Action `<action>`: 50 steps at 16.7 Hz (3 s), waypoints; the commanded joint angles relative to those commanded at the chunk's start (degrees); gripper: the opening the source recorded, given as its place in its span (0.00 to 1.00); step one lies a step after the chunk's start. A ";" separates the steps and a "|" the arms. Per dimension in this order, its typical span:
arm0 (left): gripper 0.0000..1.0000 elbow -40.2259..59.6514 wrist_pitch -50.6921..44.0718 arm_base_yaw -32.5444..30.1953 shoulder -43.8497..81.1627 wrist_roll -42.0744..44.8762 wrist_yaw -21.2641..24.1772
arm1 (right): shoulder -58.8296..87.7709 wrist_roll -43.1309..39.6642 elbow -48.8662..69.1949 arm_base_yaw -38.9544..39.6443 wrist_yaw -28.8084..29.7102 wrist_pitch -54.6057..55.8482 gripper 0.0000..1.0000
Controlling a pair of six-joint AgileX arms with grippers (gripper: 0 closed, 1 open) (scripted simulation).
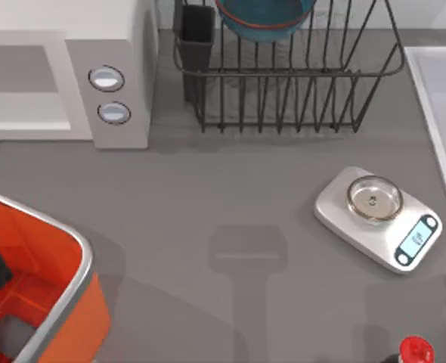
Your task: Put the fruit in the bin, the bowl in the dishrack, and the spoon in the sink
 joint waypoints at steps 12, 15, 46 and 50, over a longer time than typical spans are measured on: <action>1.00 0.00 0.00 0.00 0.00 0.00 0.00 | 0.00 0.00 0.00 0.00 0.00 0.00 0.00; 1.00 0.00 0.00 0.00 0.00 0.00 0.00 | 0.00 0.00 0.00 0.00 0.00 0.00 0.00; 1.00 0.00 0.00 0.00 0.00 0.00 0.00 | -1.71 0.92 31.82 -1.18 4.98 -37.85 0.00; 1.00 0.00 0.00 0.00 0.00 0.00 0.00 | 14.88 -0.23 51.98 -1.90 6.44 -44.36 0.00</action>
